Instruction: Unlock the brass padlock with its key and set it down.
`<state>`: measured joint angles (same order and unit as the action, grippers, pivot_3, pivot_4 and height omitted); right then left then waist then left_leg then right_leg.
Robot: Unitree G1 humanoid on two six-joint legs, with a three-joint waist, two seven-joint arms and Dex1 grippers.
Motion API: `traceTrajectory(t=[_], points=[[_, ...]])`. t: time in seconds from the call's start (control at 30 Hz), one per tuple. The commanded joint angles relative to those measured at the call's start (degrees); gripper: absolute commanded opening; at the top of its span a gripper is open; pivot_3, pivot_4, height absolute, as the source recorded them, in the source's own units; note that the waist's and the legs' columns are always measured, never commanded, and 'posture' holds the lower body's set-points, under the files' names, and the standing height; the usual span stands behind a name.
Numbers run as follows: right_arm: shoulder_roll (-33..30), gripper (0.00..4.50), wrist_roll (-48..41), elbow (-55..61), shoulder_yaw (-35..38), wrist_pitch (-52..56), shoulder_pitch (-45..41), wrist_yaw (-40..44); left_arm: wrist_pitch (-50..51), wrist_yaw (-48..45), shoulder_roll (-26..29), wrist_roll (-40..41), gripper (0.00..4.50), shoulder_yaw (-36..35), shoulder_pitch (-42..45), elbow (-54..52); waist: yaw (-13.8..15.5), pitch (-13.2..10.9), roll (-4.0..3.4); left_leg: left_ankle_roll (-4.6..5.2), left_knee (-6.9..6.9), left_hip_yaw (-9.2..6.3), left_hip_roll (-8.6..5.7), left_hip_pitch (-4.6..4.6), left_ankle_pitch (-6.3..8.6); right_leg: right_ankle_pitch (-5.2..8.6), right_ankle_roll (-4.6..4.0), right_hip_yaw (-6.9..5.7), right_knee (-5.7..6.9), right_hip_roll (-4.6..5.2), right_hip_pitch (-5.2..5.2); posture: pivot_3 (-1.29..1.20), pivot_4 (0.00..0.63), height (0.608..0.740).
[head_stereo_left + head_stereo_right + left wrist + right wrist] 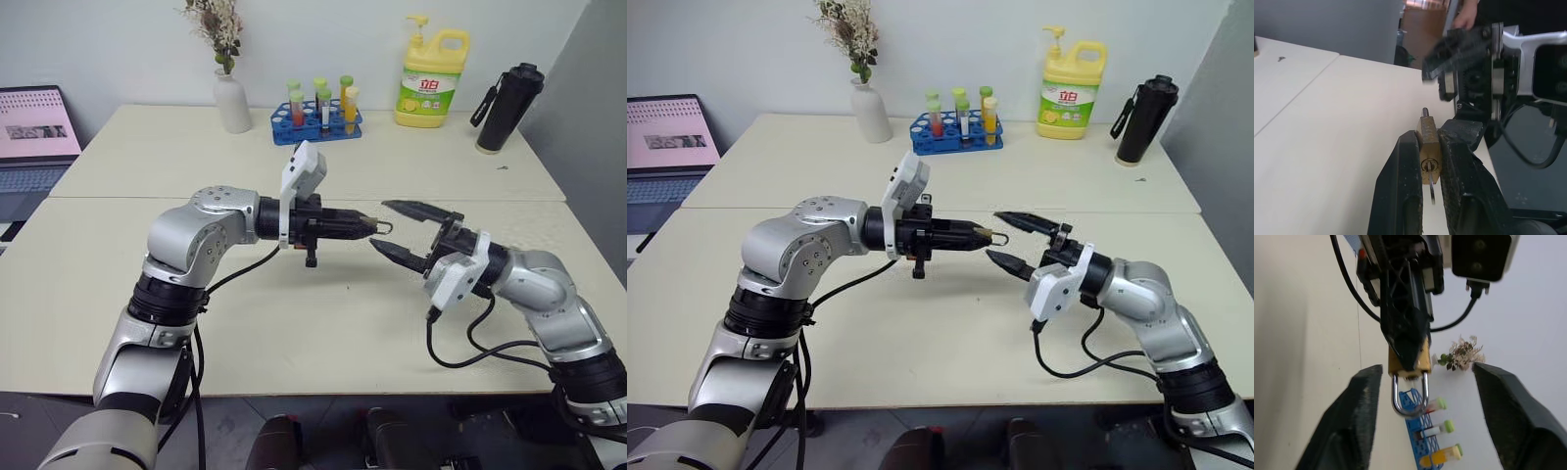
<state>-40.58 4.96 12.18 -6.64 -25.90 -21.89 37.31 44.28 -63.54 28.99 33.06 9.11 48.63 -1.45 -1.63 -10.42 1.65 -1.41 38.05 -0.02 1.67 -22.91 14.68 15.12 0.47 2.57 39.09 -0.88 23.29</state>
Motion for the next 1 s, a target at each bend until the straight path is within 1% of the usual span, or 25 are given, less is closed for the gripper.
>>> traceTrajectory(t=[0.03, 0.13, 0.2, 0.3, 0.33, 0.37, 0.4, 0.5, 0.63, 1.0], points=[[-2.99, 4.1, -10.73, 7.18, 4.03, 13.66, 2.99, 4.59, -2.23, -1.36, -0.08, -0.51, 0.17, -0.4, 0.51, 0.15, 0.07, 0.0, 0.0, 0.0, 0.0, 0.0, 0.0, 0.0, 0.0, 0.0, 0.0, 0.0, 0.0, 0.0, -0.01, 0.0, 0.15, 0.74], [-6.04, 4.1, -20.41, 15.54, 6.23, 27.22, 6.54, 7.3, -3.27, -2.43, -0.11, -1.05, 0.17, -0.16, 0.54, 0.98, 0.13, 0.0, 0.0, 0.0, 0.0, -0.02, 0.0, 0.0, 0.0, 0.0, -0.01, -0.01, 0.01, 0.01, -0.02, 0.0, 0.15, 0.74], [-7.13, 4.1, -24.84, 20.17, 6.89, 32.78, 7.64, 8.31, -3.88, -2.92, -0.27, -1.46, 0.17, 0.03, 0.82, 1.76, 0.11, 0.0, 0.0, 0.01, -0.01, -0.05, 0.01, 0.0, 0.0, 0.0, 0.0, -0.03, 0.0, 0.0, -0.02, 0.0, 0.15, 0.74], [-6.92, 3.53, -27.67, 23.08, 7.03, 37.86, 7.37, 7.96, -4.29, -3.49, -0.56, -1.73, 0.17, -0.06, 1.05, 2.09, -0.15, 0.0, 0.0, 0.01, -0.01, -0.04, 0.02, 0.02, 0.01, 0.13, 0.23, -0.03, 0.01, -0.02, -0.02, 0.0, 0.15, 0.74], [-6.63, 3.22, -27.98, 23.5, 7.09, 38.89, 7.18, 7.72, -4.36, -3.57, -0.62, -1.77, 0.17, -0.1, 1.07, 2.11, -0.14, 0.0, 0.0, 0.01, 0.0, -0.05, 0.01, 0.02, 0.01, 0.15, 0.25, -0.03, 0.0, -0.03, -0.02, 0.0, 0.15, 0.74], [-6.22, 2.81, -28.47, 23.72, 7.09, 39.84, 6.91, 7.57, -4.43, -3.59, -0.71, -1.87, 0.17, -0.11, 1.14, 2.21, -0.11, 0.0, 0.0, 0.01, 0.0, -0.05, 0.01, 0.02, 0.01, 0.15, 0.26, -0.05, 0.01, -0.04, -0.02, 0.0, 0.15, 0.74], [-5.92, 2.54, -28.96, 23.98, 6.83, 40.74, 6.64, 7.65, -4.5, -3.61, -0.76, -1.96, 0.17, -0.12, 1.16, 2.26, -0.08, 0.0, 0.0, 0.01, 0.0, -0.04, 0.0, 0.02, 0.01, 0.15, 0.26, -0.04, 0.0, -0.04, -0.02, 0.0, 0.15, 0.74], [-4.63, 1.39, -30.42, 24.32, 5.53, 43.43, 5.39, 7.99, -4.46, -3.82, -0.48, -1.95, 0.17, -0.22, 0.94, 1.53, -0.07, 0.0, 0.0, 0.01, 0.01, -0.03, 0.0, 0.01, 0.01, 0.15, 0.26, -0.03, 0.0, -0.04, -0.02, 0.0, 0.15, 0.74], [-2.94, 0.02, -31.27, 23.05, 5.16, 45.58, 3.19, 8.24, -4.2, -4.52, 0.1, -1.52, 0.17, -0.22, 0.49, 0.03, -0.07, 0.0, 0.0, 0.01, 0.0, -0.04, 0.0, 0.0, 0.01, 0.15, 0.27, -0.04, -0.01, -0.04, -0.02, 0.0, 0.15, 0.74], [-1.39, 0.0, -30.99, 19.53, 5.71, 45.11, 2.0, 10.33, -5.37, -7.54, 1.74, -1.63, 0.17, 0.92, -2.12, -4.44, -0.04, 0.0, 0.0, 0.02, 0.0, -0.04, 0.0, 0.0, 0.01, 0.16, 0.27, -0.04, -0.02, -0.03, -0.02, 0.0, 0.15, 0.74]])
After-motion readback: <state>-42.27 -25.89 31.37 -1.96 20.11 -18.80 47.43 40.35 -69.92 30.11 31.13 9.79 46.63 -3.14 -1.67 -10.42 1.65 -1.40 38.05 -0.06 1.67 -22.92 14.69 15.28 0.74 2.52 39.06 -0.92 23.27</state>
